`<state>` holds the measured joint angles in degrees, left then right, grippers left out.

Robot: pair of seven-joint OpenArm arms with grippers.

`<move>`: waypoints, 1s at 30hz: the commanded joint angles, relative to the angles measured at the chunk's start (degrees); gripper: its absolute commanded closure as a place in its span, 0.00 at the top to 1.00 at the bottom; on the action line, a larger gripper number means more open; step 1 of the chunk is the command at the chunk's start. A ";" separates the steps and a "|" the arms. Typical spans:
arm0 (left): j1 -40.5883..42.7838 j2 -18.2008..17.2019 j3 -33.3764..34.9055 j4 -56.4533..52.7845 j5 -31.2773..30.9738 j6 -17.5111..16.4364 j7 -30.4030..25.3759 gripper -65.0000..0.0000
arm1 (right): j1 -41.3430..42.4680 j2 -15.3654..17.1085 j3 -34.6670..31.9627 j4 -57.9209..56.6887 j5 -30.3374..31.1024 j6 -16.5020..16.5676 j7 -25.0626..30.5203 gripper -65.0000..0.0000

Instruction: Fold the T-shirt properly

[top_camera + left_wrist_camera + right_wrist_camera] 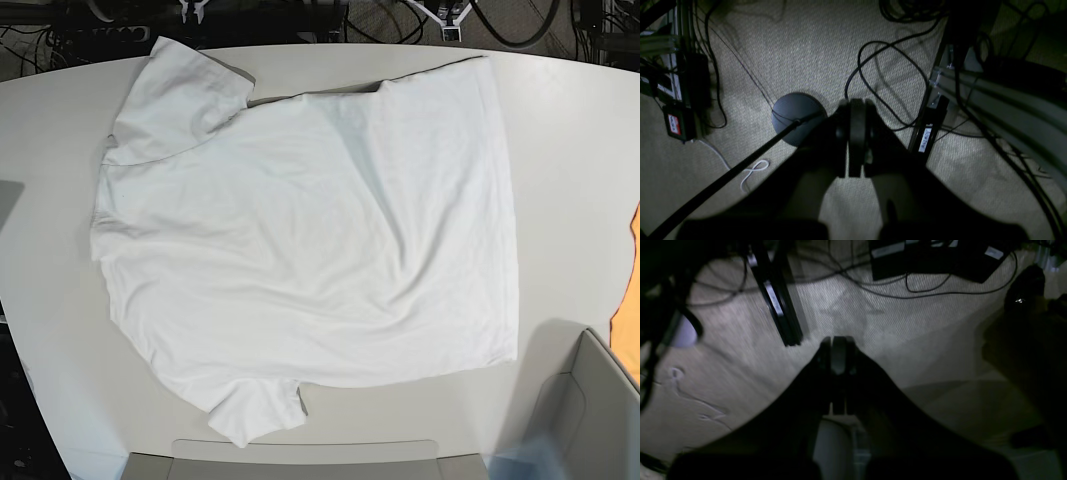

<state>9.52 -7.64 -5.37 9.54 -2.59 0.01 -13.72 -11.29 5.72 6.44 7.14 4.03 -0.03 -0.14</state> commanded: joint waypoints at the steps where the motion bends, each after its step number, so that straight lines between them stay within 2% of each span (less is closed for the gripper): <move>1: 0.28 -0.23 -0.13 0.17 -0.09 0.21 -0.75 0.00 | -0.01 0.66 -0.41 0.20 -0.12 0.08 0.36 0.00; 4: 0.46 -0.23 -0.22 0.17 -0.09 0.21 -0.66 0.00 | -0.71 0.66 -0.59 1.00 -0.12 0.08 0.45 0.00; 8: 0.55 -0.23 -0.22 1.67 -0.18 0.21 -0.31 0.00 | -4.40 0.22 -0.50 7.50 -0.03 0.08 0.54 0.00; 14: 4.42 -0.14 -0.22 6.06 -0.18 0.21 -0.22 0.00 | -8.36 -0.66 -0.50 13.39 -0.03 0.08 0.45 0.00; 23: 12.77 -0.23 -0.22 21.80 -0.18 0.21 0.13 0.00 | -14.60 -0.48 -0.77 24.64 -0.03 0.08 0.45 0.00; 30: 17.87 -0.23 -0.22 28.75 -0.18 0.21 4.26 0.00 | -20.32 1.19 -0.77 31.41 -0.03 0.08 0.45 0.00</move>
<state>26.48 -7.64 -5.39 38.00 -2.61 0.01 -8.82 -31.00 6.31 5.56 38.28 4.10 -0.03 -0.30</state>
